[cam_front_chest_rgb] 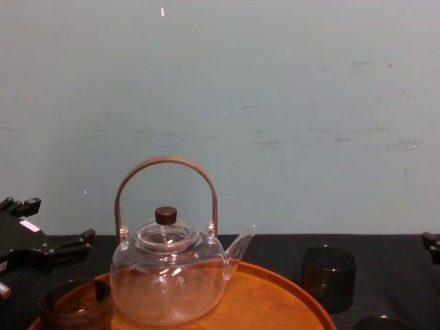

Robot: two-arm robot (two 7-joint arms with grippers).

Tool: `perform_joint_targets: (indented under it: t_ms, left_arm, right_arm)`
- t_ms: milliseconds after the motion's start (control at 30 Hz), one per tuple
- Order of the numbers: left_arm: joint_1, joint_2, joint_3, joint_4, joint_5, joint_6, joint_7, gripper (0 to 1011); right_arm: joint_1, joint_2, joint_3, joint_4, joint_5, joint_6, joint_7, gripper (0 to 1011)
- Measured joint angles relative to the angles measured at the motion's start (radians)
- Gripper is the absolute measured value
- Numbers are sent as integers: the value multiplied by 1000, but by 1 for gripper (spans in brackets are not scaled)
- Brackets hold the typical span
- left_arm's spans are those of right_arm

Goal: Pick up the glass from the table and place it on the tray.

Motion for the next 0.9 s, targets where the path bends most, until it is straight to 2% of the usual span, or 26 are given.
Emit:
perform_joint_targets:
  t_ms: [900]
  left_arm:
    - [0,0,0,0,0,0,0,1001]
  right_arm:
    - [0,0,0,0,0,0,0,1002]
